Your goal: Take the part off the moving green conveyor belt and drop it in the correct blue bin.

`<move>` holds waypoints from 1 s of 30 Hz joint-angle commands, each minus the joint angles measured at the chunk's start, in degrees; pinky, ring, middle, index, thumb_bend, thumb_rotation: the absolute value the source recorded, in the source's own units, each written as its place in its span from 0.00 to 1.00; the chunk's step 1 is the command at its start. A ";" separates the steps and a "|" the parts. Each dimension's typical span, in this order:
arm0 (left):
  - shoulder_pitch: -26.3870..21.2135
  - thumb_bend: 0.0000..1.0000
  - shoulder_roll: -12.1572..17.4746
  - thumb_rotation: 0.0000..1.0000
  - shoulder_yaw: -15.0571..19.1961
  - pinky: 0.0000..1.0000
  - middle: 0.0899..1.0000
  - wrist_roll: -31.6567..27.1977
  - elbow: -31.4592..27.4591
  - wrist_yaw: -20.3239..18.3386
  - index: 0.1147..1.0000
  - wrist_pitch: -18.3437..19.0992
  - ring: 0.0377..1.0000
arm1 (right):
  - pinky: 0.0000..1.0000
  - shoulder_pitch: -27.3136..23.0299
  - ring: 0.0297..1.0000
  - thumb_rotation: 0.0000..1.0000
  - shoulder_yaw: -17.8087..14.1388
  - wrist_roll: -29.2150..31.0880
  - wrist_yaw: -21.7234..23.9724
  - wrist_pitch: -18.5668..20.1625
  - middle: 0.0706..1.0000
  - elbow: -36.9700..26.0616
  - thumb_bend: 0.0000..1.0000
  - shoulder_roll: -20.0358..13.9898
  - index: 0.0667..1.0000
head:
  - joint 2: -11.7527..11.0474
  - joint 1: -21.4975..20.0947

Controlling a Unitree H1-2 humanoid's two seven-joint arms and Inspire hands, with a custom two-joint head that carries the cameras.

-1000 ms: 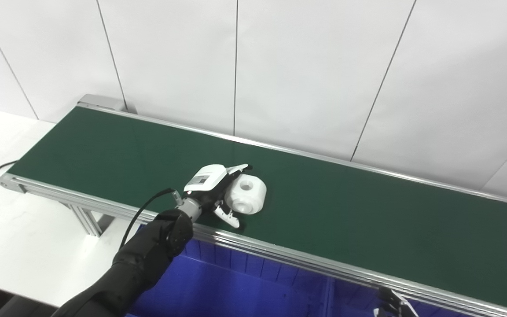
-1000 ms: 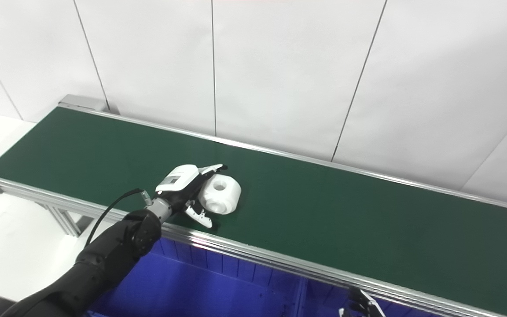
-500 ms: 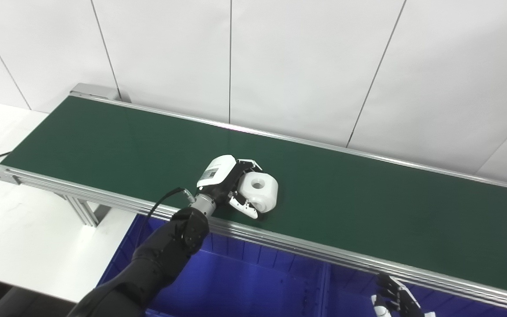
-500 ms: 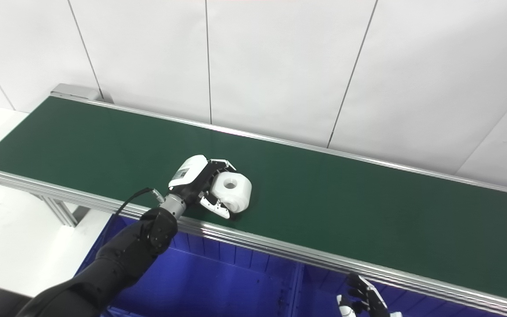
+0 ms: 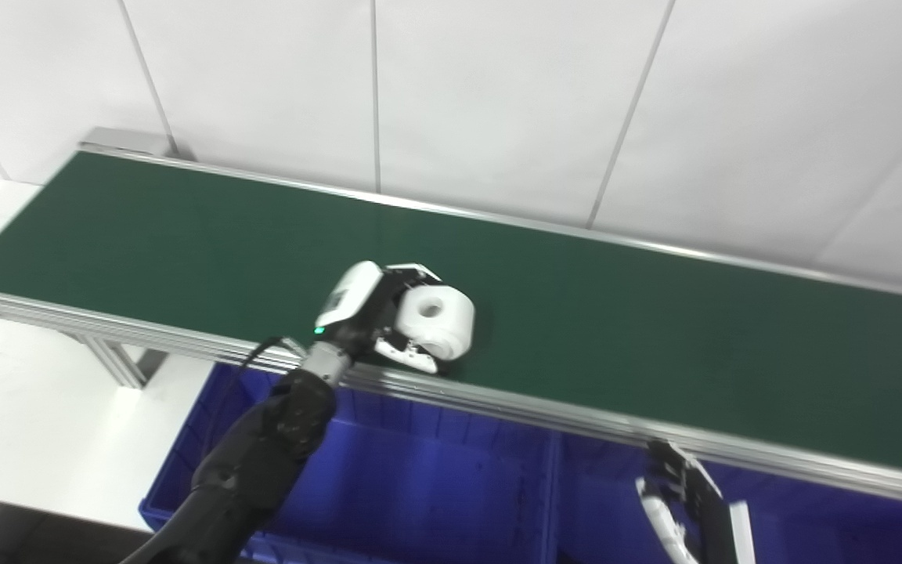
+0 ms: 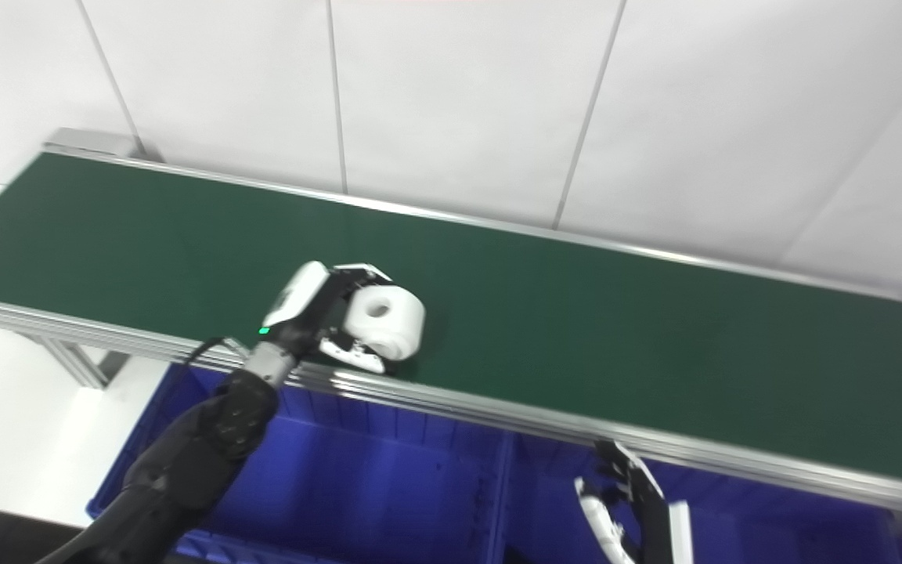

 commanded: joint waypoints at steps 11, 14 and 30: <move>14.86 0.50 0.82 0.00 -2.29 0.46 0.46 1.51 -20.27 -5.78 0.46 -0.03 0.40 | 0.64 1.60 0.74 0.79 -2.88 -1.12 4.89 1.12 0.77 -6.20 0.66 1.76 0.78 | 3.18 -2.23; 17.06 0.50 0.68 0.00 -2.75 0.42 0.45 1.96 -20.94 -6.19 0.48 -0.72 0.38 | 0.64 1.68 0.75 0.78 -3.49 -0.22 5.96 1.50 0.76 -6.68 0.66 1.91 0.78 | 3.61 -2.42; 16.51 0.60 0.94 0.08 -5.91 0.72 0.88 12.44 -25.76 -22.49 0.86 28.86 0.82 | 0.64 2.17 0.75 0.77 -5.36 -3.17 6.80 3.25 0.76 -8.16 0.63 2.79 0.77 | 3.90 -3.38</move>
